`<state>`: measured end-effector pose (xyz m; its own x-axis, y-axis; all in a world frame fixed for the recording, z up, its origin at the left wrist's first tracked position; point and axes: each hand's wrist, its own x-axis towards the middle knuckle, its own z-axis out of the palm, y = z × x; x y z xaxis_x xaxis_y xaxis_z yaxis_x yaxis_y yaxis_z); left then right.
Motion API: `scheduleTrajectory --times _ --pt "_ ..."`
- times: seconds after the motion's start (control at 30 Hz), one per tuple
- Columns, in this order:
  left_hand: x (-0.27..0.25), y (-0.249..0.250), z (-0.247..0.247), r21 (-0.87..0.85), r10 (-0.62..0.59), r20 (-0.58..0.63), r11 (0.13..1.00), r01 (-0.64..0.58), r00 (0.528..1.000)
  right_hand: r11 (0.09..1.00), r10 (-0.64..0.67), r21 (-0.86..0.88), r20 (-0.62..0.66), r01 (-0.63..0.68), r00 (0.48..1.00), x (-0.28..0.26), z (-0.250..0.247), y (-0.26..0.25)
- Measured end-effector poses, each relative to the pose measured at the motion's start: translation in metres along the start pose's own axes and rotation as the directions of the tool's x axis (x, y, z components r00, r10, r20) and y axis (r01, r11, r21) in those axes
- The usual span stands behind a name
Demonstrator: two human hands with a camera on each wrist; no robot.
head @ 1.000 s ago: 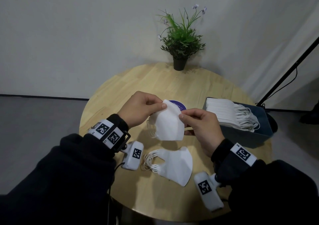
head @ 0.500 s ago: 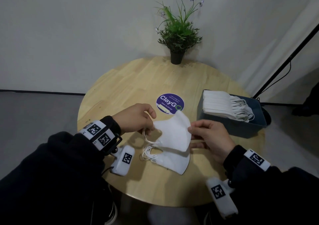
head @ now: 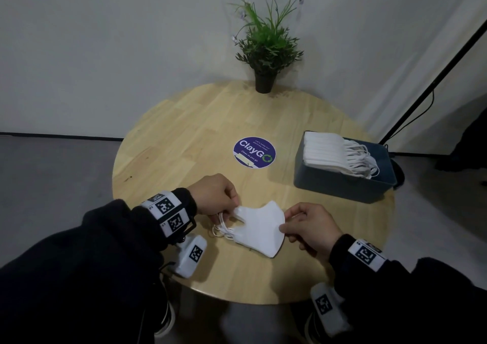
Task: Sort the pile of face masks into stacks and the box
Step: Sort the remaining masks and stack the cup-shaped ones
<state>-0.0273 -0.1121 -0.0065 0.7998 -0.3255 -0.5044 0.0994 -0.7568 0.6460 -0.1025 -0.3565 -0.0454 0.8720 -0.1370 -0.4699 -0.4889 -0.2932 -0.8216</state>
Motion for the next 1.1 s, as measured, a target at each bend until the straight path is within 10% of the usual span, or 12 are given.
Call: scheduleTrajectory --times 0.4,0.67,1.1 --pt "0.01 -0.008 -0.005 0.241 0.105 -0.155 0.968 -0.065 0.982 0.995 -0.005 -0.102 -0.082 -0.004 0.997 0.003 0.005 -0.005" --pt "0.01 0.002 0.046 0.585 0.241 0.031 0.782 -0.213 0.97 0.754 -0.191 -0.643 -0.014 0.138 0.981 0.006 0.019 -0.007" --pt "0.009 0.008 0.042 0.278 0.202 0.03 0.939 -0.203 0.979 0.947 -0.249 -0.193 0.063 0.257 0.966 0.003 0.014 -0.018"
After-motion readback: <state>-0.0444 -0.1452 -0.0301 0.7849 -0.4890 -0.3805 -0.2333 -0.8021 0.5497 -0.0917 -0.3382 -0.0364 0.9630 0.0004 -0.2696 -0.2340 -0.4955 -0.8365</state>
